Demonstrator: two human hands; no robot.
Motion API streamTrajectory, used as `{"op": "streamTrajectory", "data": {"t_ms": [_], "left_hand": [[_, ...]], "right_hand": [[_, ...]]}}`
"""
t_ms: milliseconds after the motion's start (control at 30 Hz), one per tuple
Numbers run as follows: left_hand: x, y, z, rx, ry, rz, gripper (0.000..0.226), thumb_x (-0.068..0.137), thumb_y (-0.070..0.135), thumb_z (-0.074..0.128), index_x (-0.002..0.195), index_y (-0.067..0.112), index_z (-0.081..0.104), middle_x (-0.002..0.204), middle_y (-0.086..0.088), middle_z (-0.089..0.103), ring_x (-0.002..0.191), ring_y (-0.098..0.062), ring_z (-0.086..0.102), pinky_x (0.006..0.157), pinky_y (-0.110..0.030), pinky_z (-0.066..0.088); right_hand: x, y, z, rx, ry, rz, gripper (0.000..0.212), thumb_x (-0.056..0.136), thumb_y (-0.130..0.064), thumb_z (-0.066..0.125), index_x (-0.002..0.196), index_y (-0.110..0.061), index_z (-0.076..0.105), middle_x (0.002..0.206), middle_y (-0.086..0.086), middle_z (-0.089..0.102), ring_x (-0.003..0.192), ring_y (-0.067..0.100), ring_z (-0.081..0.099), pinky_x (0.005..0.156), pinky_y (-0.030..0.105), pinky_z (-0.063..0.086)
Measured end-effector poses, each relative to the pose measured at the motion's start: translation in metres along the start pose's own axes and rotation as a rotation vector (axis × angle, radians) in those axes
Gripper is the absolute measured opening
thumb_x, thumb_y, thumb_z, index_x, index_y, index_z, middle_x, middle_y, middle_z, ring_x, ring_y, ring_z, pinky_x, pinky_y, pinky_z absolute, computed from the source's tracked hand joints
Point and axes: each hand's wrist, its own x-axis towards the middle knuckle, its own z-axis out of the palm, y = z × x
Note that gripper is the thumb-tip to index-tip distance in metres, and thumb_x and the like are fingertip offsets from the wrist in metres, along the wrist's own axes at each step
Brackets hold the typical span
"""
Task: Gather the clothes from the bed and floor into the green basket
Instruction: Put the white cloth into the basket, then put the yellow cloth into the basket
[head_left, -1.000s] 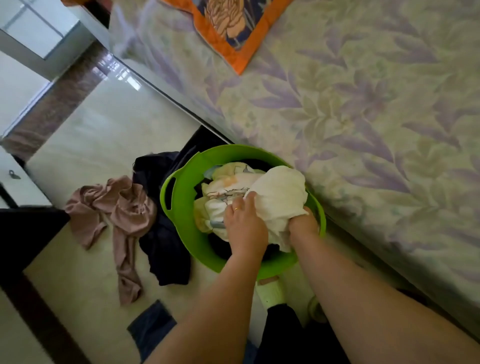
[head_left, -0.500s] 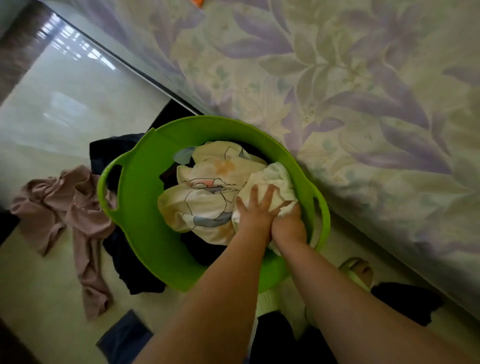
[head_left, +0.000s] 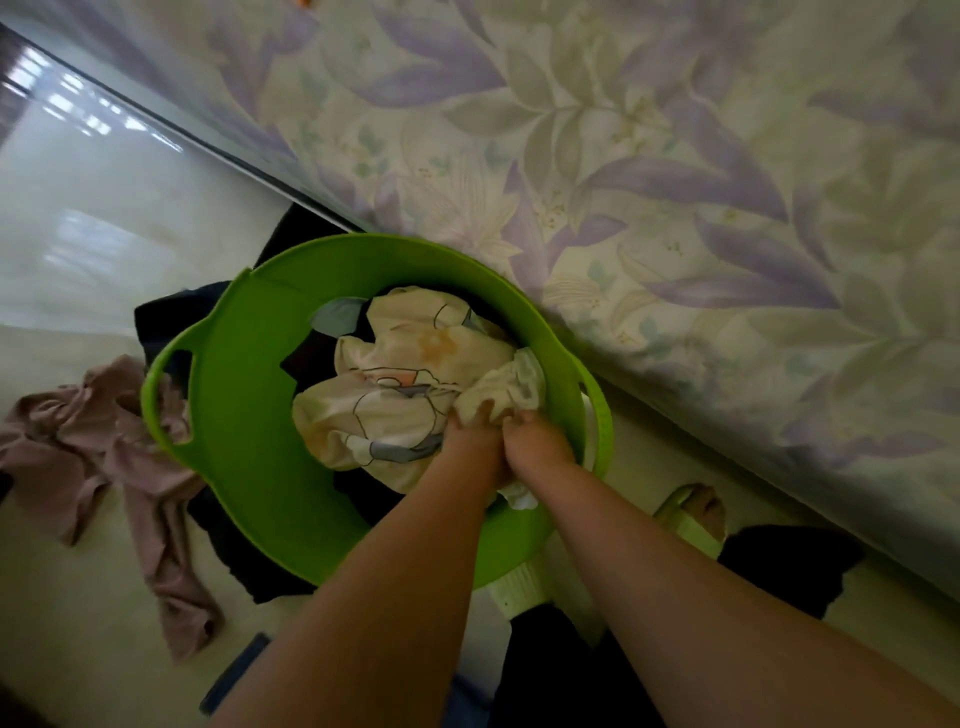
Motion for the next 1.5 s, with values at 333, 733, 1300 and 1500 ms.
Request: {"op": "streamTrajectory", "data": {"t_ms": [333, 733, 1300, 1500], "left_hand": [[-0.113, 0.013, -0.074, -0.298, 0.255, -0.114, 0.040, 0.098, 0.012, 0.043, 0.137, 0.009, 0.044, 0.138, -0.012, 0.053, 0.124, -0.028, 0.055, 0.100, -0.037, 0.044], [-0.165, 0.182, -0.237, -0.247, 0.507, 0.091, 0.040, 0.102, 0.019, 0.036, 0.142, 0.017, 0.040, 0.136, -0.012, 0.056, 0.122, -0.029, 0.056, 0.104, -0.038, 0.044], [-0.157, 0.568, -0.362, -0.581, 0.221, 0.480, 0.066, 0.093, 0.022, 0.053, 0.152, 0.021, 0.021, 0.134, -0.017, 0.055, 0.102, -0.033, 0.066, 0.078, -0.032, 0.054], [-0.132, 0.622, -0.368, -0.741, 0.101, 0.450, 0.062, 0.097, 0.016, 0.050, 0.151, 0.020, 0.019, 0.113, -0.018, 0.058, 0.086, -0.030, 0.057, 0.058, -0.025, 0.039]], "right_hand": [[-0.101, -0.034, -0.070, 0.304, 0.042, -0.049, 0.040, 0.101, -0.027, 0.033, 0.128, -0.008, 0.055, 0.134, 0.017, 0.054, 0.121, 0.033, 0.052, 0.098, 0.034, 0.041], [-0.167, 0.052, -0.277, 0.765, 0.341, -0.106, 0.039, 0.093, -0.016, 0.050, 0.131, -0.011, 0.055, 0.132, 0.010, 0.057, 0.119, 0.026, 0.056, 0.092, 0.026, 0.041], [-0.199, 0.374, -0.527, 0.638, 1.028, 0.210, 0.040, 0.091, -0.010, 0.049, 0.127, -0.024, 0.057, 0.151, 0.004, 0.029, 0.122, 0.026, 0.052, 0.097, 0.031, 0.045], [-0.176, 0.448, -0.566, 0.423, 0.847, 0.347, 0.041, 0.095, -0.020, 0.048, 0.137, -0.019, 0.051, 0.159, 0.012, 0.014, 0.138, 0.027, 0.035, 0.109, 0.029, 0.033]]}}
